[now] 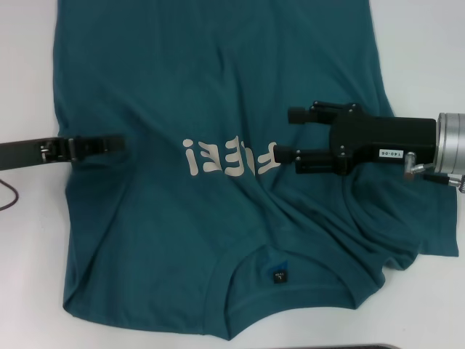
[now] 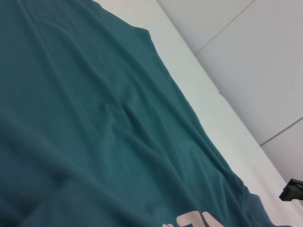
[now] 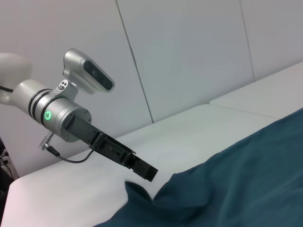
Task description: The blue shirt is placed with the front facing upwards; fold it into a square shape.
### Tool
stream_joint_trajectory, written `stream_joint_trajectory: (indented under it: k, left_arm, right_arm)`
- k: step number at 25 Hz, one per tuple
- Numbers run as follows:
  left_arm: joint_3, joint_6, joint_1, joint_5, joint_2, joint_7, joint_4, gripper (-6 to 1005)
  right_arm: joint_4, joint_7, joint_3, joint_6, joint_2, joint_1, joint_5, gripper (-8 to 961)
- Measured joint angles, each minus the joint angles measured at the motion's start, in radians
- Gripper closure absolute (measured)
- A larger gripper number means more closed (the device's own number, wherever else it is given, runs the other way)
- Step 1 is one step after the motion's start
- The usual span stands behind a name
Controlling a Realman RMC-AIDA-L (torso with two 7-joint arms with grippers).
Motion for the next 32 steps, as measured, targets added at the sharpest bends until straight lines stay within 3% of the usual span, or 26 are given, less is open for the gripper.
stream_joint_trajectory:
  k: [6, 17, 23, 32]
  left_arm:
    - [-0.010, -0.029, -0.008, 0.000, -0.010, -0.001, 0.004, 820]
    - [-0.043, -0.078, 0.049, 0.003, 0.009, 0.006, -0.039, 386]
    - [-0.038, -0.093, 0.084, 0.009, 0.016, 0.007, -0.052, 230]
    - [-0.010, -0.149, 0.103, 0.014, 0.022, 0.009, -0.044, 232]
  right_arm:
    - [0.000, -0.002, 0.007, 0.001, 0.000, -0.001, 0.000, 76]
    - [-0.005, -0.003, 0.009, 0.004, 0.000, 0.000, 0.000, 77]
    - [-0.007, -0.003, 0.011, 0.004, 0.000, -0.001, 0.000, 76]
    - [-0.008, -0.003, 0.017, -0.001, 0.000, -0.002, 0.000, 76]
